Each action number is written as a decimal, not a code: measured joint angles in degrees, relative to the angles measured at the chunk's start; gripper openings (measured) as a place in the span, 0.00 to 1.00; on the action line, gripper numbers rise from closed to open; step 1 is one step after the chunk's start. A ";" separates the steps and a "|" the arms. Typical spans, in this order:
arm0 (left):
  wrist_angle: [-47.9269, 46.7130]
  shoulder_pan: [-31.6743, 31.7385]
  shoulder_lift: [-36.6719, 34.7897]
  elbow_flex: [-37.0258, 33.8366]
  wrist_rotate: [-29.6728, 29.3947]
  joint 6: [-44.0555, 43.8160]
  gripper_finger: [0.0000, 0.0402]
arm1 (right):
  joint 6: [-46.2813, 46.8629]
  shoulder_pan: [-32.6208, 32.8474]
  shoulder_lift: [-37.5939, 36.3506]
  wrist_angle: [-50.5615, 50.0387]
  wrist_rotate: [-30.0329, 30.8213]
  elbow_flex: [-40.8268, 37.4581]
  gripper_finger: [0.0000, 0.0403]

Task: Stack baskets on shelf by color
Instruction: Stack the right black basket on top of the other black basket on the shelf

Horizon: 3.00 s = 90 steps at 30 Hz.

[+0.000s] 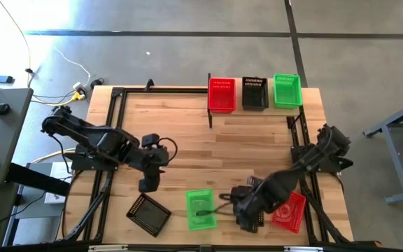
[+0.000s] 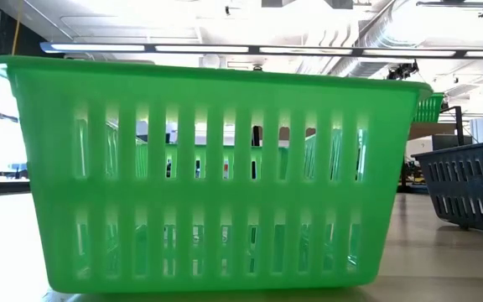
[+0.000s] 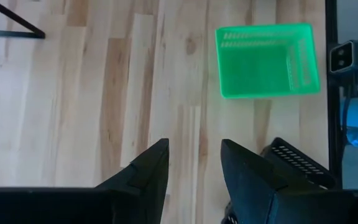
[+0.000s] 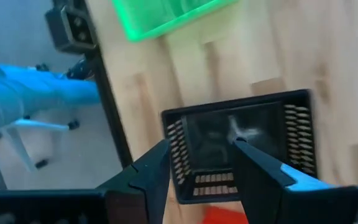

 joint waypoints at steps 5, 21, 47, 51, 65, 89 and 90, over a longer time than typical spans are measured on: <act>0.00 -1.11 0.00 0.00 -0.03 -0.02 0.34 | 0.03 3.45 2.94 2.93 0.16 0.02 0.38; -0.05 -1.53 0.00 0.00 -0.46 0.00 0.34 | 3.59 9.02 11.77 5.24 1.47 0.02 0.38; -0.05 -1.53 0.02 0.02 -0.50 1.94 0.34 | 7.13 8.85 18.99 2.14 -0.54 0.02 0.02; -0.05 -1.49 0.02 0.02 -0.56 1.97 0.34 | 6.12 8.70 18.65 2.24 -1.21 0.02 0.04; -0.03 -1.44 0.04 0.02 -4.58 3.50 0.34 | 0.61 3.02 6.53 -3.29 6.06 0.07 0.00; 0.34 21.11 0.04 0.04 -7.87 13.60 0.34 | -34.64 -23.69 -18.15 -15.72 26.35 0.07 0.00; 0.34 22.31 0.04 0.04 -7.84 13.61 0.34 | -37.21 -25.27 -18.74 -15.89 26.88 0.07 0.00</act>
